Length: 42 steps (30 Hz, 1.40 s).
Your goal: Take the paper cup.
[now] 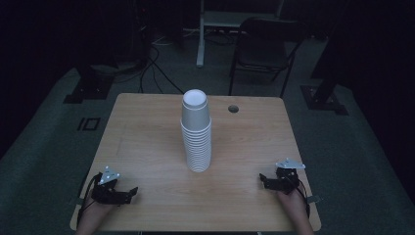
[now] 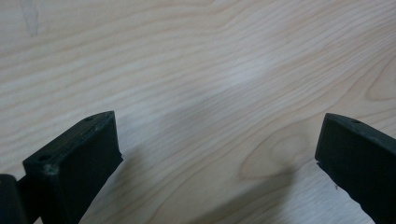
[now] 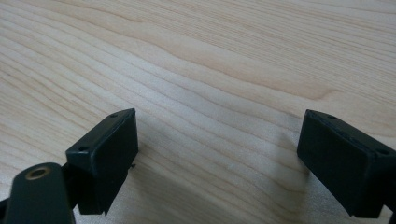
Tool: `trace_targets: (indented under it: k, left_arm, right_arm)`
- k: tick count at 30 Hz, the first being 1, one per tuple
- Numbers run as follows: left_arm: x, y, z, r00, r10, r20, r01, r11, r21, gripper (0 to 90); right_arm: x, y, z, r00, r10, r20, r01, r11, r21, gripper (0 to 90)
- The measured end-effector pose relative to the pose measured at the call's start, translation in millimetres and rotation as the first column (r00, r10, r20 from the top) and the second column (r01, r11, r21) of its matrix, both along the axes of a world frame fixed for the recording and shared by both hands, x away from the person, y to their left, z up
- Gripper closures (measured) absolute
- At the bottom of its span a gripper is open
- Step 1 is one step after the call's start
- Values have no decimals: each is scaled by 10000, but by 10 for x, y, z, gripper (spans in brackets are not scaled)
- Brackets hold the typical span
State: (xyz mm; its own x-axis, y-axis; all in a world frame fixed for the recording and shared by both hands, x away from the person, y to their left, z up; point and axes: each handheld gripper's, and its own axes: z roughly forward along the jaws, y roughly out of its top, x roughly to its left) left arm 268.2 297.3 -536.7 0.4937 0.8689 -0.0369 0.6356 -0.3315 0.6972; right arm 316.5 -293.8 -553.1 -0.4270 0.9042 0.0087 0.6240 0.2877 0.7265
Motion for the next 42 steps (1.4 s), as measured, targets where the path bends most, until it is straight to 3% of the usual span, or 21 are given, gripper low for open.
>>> trace_targets:
  k: [18, 25, 29, 42]
  left_arm:
    - [147, -261, 184, 9957, -844, 376, 850, 9963, -134, 3]
    - [209, -340, 331, 9928, -979, 686, 1011, 9939, -451, 3]
    - [219, -405, 411, 9875, -1180, 1047, 1229, 9916, -414, 3]
    - [352, -641, 668, 9695, -1938, 1498, 2009, 9790, -340, 3]
  right_arm:
    - [0, 0, 0, 10000, 4, 3, -4, 10000, -1, 118]
    - [0, 0, 0, 10000, 2, 4, -2, 10000, -1, 118]
    - [0, 0, 0, 10000, 1, 1, -1, 10000, 1, 118]
    - [0, 0, 0, 10000, -3, 2, 3, 10000, 6, 117]
